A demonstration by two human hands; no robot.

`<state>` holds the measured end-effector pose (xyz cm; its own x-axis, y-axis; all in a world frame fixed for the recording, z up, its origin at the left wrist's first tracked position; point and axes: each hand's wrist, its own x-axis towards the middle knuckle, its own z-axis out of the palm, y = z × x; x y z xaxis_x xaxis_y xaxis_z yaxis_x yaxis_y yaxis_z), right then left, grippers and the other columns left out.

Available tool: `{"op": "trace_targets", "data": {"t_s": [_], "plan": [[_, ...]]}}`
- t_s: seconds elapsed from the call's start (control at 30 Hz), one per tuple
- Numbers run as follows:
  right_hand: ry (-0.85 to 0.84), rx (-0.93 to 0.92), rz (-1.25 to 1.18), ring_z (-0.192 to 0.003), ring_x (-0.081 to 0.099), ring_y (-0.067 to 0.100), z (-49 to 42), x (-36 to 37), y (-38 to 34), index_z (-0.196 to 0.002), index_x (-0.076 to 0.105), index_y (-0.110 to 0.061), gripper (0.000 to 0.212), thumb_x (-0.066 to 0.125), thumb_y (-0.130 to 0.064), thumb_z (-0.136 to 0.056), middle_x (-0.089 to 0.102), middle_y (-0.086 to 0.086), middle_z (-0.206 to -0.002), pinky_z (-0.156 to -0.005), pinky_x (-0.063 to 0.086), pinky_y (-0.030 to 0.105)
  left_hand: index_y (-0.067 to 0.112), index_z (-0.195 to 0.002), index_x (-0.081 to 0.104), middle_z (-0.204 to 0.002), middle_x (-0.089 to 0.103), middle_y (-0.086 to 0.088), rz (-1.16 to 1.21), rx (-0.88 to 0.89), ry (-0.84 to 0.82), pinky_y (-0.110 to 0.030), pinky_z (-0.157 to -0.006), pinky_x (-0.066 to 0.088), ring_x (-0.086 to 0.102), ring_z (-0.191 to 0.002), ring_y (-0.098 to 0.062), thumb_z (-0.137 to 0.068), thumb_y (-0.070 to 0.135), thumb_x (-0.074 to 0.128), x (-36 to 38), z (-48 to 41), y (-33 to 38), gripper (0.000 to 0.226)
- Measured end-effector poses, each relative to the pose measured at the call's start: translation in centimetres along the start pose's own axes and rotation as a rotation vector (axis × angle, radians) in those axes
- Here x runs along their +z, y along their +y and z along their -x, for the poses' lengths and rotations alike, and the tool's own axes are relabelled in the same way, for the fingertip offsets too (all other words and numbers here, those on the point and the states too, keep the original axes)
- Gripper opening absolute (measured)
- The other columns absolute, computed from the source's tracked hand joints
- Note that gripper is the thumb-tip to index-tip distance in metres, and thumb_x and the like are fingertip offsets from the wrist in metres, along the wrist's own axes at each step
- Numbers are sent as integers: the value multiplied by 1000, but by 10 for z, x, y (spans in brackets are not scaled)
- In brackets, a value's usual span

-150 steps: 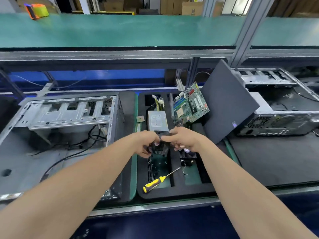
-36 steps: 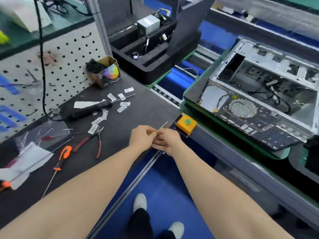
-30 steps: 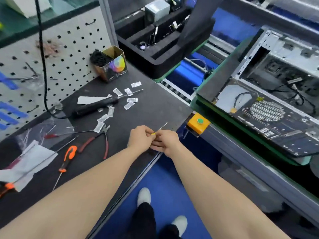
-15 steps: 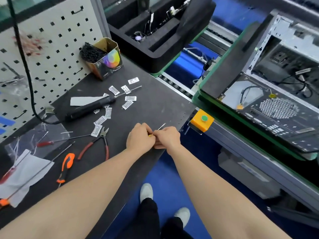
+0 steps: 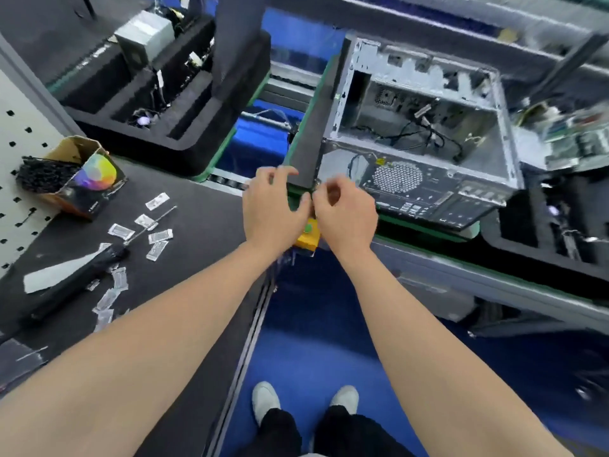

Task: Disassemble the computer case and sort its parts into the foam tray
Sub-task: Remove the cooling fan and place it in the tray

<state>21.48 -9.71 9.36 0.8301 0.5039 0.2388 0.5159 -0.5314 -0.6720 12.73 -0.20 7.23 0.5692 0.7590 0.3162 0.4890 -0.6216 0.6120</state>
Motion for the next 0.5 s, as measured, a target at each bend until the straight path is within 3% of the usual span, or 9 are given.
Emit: {"op": "trace_targets", "data": {"t_s": [0.1,0.17,0.23,0.33,0.4,0.5], "plan": [[401,-153,133,-89,60,24,-37,-60,27,-94,74,-19,13,65,-28,-90,69,-2,-89,-75,44,35,31,-133,56,-132,50,-2,9,190,47,-45,-98,42,51,-121,-23,-86,48,61,19,-32,58,50],[531,-182,224,-96,61,26,-58,-98,53,-98,75,-17,18,66,-30,-90,69,2,-98,-86,45,37,34,-135,56,-136,50,-3,-70,314,49,-48,-106,36,48,-128,-23,-87,58,58,32,-48,88,54],[453,-140,251,-108,64,25,-77,-128,79,-109,76,-19,29,66,-41,-92,70,1,-109,-97,48,43,36,-136,56,-134,53,-3,-154,399,14,-50,-115,27,46,-133,-23,-85,70,52,45,-61,112,61],[190,-61,308,-123,61,21,-98,-150,113,-128,72,-29,54,62,-68,-91,69,-2,-128,-112,40,44,40,-136,54,-135,54,-4,-284,381,-141,-58,-119,14,37,-142,-25,-83,87,32,66,-74,135,75],[48,-63,345,-124,60,21,-104,-153,129,-130,72,-33,62,57,-78,-90,68,-2,-131,-115,37,47,42,-133,56,-141,52,-5,-383,319,-246,-65,-116,13,31,-146,-27,-81,93,17,78,-78,140,83],[50,-131,447,-119,58,23,-107,-144,148,-116,78,-35,58,51,-81,-92,71,-5,-120,-107,31,45,42,-123,61,-142,53,-3,-435,325,-215,-68,-109,18,30,-146,-29,-87,88,15,91,-80,134,74]]}}
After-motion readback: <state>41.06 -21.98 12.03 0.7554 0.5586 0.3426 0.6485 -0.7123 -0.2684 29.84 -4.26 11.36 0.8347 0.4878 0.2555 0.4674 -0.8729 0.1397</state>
